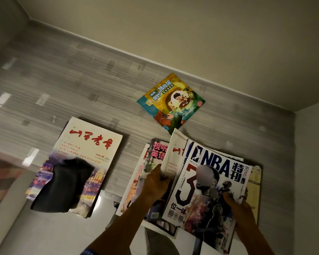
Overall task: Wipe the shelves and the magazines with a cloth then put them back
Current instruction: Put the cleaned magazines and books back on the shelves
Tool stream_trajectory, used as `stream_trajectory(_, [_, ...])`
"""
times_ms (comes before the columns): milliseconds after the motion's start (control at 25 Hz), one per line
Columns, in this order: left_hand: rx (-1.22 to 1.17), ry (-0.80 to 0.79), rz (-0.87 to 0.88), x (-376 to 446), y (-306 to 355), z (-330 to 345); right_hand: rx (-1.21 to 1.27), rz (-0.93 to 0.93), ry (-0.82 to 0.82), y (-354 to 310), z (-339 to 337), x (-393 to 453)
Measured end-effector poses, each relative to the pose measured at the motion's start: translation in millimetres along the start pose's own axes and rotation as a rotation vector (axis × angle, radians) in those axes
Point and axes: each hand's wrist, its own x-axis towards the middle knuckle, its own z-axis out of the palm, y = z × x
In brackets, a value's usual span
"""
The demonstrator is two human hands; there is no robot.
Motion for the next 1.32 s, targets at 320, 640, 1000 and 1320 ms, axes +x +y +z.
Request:
stream_trajectory(320, [-0.405, 0.184, 0.195, -72, 49, -107, -0.14, -0.091, -0.029, 11, -3, 13])
stream_trajectory(640, [-0.122, -0.104, 0.125, -10, 16, 10, 0.165, 0.095, -0.15, -9, -17, -18])
stream_trajectory(1000, [0.421, 0.422, -0.063, -13, -59, -49, -0.001, -0.147, -0.137, 0, 2, -20])
stream_trajectory(1320, [-0.285, 0.198, -0.128, -17, -41, -46, -0.055, -0.121, -0.08, -2, 5, -18])
